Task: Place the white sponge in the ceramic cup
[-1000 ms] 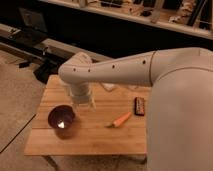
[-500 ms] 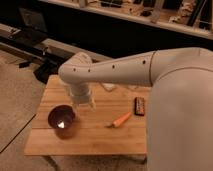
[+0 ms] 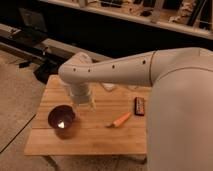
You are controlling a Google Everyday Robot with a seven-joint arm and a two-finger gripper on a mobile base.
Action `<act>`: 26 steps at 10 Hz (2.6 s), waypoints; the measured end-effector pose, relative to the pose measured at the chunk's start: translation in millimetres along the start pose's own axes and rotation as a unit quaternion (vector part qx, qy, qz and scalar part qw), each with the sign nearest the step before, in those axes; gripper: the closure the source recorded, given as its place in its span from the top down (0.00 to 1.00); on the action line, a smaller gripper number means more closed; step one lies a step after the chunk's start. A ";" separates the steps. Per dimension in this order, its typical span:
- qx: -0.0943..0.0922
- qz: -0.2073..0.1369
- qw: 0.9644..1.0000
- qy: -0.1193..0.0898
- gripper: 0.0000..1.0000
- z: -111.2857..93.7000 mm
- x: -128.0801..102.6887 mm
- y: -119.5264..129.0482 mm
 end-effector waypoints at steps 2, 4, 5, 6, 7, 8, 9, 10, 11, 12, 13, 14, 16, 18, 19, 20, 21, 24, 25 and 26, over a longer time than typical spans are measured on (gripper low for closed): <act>0.000 0.000 1.000 0.000 0.65 0.0 0.0 0.0; 0.001 -0.007 1.000 0.001 0.65 0.3 -1.7 0.3; 0.002 -0.022 1.000 0.005 0.65 1.6 -5.6 -0.1; 0.004 -0.038 0.999 0.008 0.65 2.8 -11.3 -0.6; 0.009 -0.070 0.997 0.014 0.65 4.4 -25.3 -2.9; 0.011 -0.090 0.996 0.019 0.65 5.9 -38.0 -7.2; 0.014 -0.111 0.993 0.022 0.65 7.3 -55.7 -14.3; 0.016 -0.135 0.990 0.024 0.65 8.0 -78.4 -23.4; 0.021 -0.156 0.987 0.022 0.65 8.5 -99.4 -30.3; 0.024 -0.175 0.984 0.021 0.65 10.4 -117.8 -35.6; 0.029 -0.190 0.981 0.017 0.65 13.2 -137.9 -45.0; 0.033 -0.202 0.979 0.015 0.65 17.4 -153.8 -54.5; 0.043 -0.220 0.974 0.011 0.65 27.9 -180.6 -69.8; 0.046 -0.220 0.974 0.008 0.65 40.0 -204.9 -92.4; 0.043 -0.218 0.975 0.008 0.65 46.9 -214.2 -103.5; 0.038 -0.213 0.976 0.012 0.65 56.5 -222.7 -114.2; 0.037 -0.209 0.977 0.014 0.65 61.2 -227.2 -120.9; 0.042 -0.208 0.977 0.026 0.65 77.2 -242.2 -141.1; 0.044 -0.212 0.976 0.030 0.65 83.3 -246.7 -142.5; 0.042 -0.217 0.975 0.033 0.65 89.0 -250.4 -140.4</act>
